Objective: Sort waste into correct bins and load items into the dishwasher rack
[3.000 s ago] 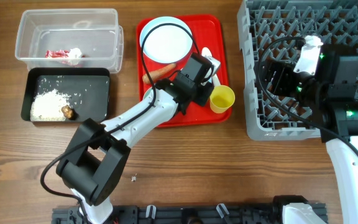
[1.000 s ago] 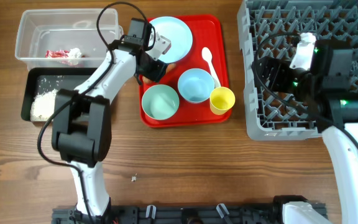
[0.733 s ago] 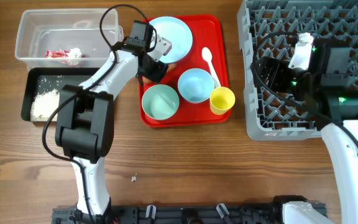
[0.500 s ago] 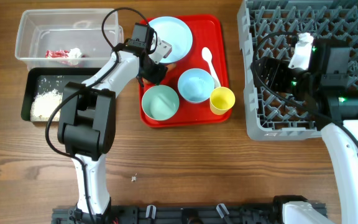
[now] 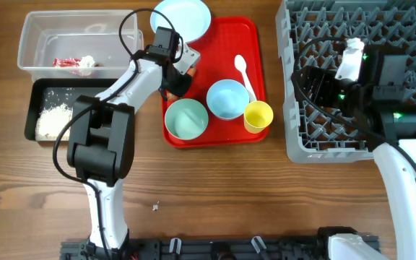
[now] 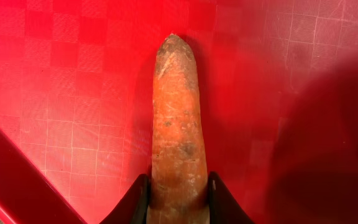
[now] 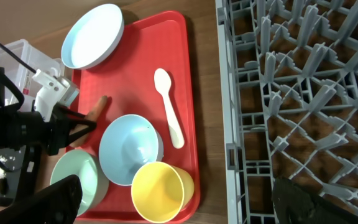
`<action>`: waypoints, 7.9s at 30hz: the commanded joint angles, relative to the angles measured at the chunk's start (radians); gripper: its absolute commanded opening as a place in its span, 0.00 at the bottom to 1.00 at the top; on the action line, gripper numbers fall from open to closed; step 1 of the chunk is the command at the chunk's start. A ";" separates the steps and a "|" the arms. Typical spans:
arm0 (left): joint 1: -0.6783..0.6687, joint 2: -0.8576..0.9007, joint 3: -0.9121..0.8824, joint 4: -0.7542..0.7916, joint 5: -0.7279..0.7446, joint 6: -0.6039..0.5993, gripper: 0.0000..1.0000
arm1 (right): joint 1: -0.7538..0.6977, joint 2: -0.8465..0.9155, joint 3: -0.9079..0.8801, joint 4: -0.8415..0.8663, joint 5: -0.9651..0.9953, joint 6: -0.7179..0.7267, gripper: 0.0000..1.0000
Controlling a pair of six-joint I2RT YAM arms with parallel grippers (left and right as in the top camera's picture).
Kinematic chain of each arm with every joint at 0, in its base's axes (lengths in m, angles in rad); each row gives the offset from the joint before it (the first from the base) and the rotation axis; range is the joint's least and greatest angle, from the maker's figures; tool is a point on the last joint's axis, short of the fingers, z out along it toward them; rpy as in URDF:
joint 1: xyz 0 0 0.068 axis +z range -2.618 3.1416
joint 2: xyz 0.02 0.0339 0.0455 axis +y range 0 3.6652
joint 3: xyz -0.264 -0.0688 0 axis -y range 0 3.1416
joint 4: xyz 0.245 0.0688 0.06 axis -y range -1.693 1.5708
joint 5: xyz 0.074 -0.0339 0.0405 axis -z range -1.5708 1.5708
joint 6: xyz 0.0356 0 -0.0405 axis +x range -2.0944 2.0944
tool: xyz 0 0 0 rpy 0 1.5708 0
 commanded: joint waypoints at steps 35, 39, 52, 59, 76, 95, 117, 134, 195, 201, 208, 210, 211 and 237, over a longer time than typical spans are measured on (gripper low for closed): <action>0.552 -0.528 -0.151 -0.309 -0.317 -1.046 0.04 | 0.004 0.008 0.018 0.032 0.006 -0.006 1.00; 0.581 -0.455 -0.258 -0.109 -0.263 -1.046 0.04 | 0.004 0.008 0.018 0.027 0.006 -0.007 1.00; 0.580 -0.311 -0.288 -0.021 -0.222 -1.046 0.47 | 0.004 0.008 0.018 0.002 0.006 -0.006 1.00; 0.580 -0.324 -0.287 -0.006 -0.185 -1.034 0.73 | 0.004 0.008 0.018 0.002 0.006 -0.007 1.00; 0.226 -0.660 -0.259 0.019 -0.015 -0.624 0.84 | 0.004 0.008 0.018 0.013 -0.024 -0.008 1.00; -0.143 -0.433 -0.261 -0.187 -0.017 -0.555 0.53 | 0.004 0.008 0.018 -0.009 -0.024 -0.008 1.00; 0.153 -0.634 -0.260 -0.186 -0.051 -0.740 0.60 | 0.508 0.315 0.181 0.073 0.037 0.124 0.99; 0.426 -0.723 -0.262 -0.187 -0.052 -0.840 0.87 | 0.628 0.769 0.336 -0.070 -0.137 0.491 0.85; 0.426 -0.723 -0.262 -0.206 -0.054 -0.837 1.00 | 0.240 0.544 0.490 0.130 1.329 0.069 0.04; 0.426 -0.723 -0.262 -0.206 -0.054 -0.837 1.00 | 0.160 0.696 0.490 0.503 1.334 -0.296 0.04; 0.426 -0.723 -0.262 -0.206 -0.054 -0.837 1.00 | 0.156 0.863 0.490 0.838 1.343 -0.672 0.04; 0.426 -0.723 -0.262 -0.206 -0.054 -0.837 1.00 | 0.155 0.891 0.490 0.872 1.357 -0.693 0.04; 0.426 -0.723 -0.262 -0.206 -0.054 -0.837 1.00 | 0.153 0.904 0.490 0.875 1.356 -0.693 0.04; 0.426 -0.723 -0.262 -0.206 -0.054 -0.837 1.00 | 0.153 0.982 0.489 0.813 1.247 -0.687 0.04</action>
